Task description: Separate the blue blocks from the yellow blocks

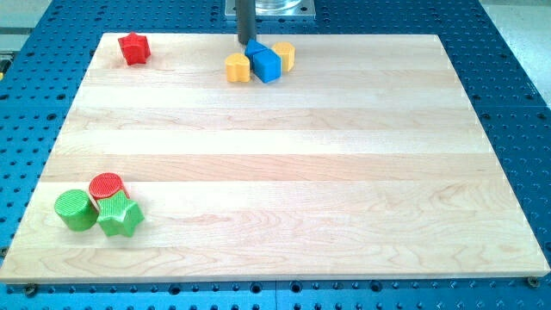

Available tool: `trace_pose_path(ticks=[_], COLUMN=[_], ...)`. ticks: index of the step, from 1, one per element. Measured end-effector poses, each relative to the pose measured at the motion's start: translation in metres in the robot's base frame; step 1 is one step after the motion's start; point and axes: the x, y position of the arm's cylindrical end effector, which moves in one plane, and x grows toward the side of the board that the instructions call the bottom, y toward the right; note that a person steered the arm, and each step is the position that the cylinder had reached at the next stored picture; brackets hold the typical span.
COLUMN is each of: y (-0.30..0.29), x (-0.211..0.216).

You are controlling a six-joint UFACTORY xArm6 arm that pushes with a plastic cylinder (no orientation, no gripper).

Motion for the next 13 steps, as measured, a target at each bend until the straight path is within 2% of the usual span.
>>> trace_pose_path(ticks=[1, 3, 4, 6, 7, 8, 9, 10, 11, 12, 13], y=[0.012, 0.036, 0.087, 0.152, 0.141, 0.122, 0.160, 0.124, 0.105, 0.113, 0.052], x=[0.044, 0.077, 0.132, 0.157, 0.200, 0.196, 0.172, 0.152, 0.162, 0.120, 0.107])
